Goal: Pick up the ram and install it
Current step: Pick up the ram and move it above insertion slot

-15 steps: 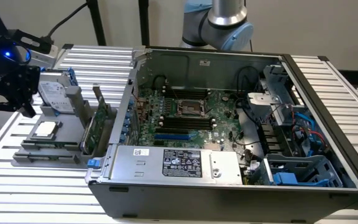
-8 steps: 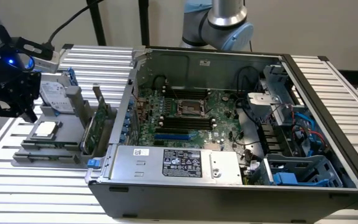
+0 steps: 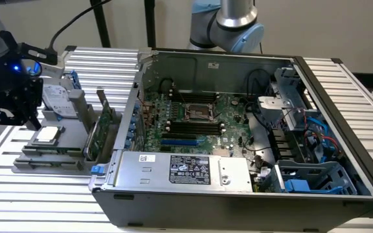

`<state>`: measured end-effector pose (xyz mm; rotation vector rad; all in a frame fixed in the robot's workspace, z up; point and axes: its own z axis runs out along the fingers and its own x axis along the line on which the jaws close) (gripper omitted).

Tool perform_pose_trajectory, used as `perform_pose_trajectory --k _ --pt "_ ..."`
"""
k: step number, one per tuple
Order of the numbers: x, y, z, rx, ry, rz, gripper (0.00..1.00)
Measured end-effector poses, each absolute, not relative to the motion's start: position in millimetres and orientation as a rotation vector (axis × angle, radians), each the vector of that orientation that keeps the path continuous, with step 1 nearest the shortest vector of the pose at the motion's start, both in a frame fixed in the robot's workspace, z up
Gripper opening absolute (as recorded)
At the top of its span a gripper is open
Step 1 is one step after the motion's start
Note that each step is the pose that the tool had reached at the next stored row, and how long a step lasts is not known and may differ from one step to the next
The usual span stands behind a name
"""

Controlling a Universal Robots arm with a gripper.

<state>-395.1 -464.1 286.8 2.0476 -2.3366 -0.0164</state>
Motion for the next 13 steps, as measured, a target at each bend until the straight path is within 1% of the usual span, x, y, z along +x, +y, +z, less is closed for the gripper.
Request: perform_pose_trajectory --k 13 --pt "-389.7 -470.9 279.5 2.095 -2.298 -0.020 0.00"
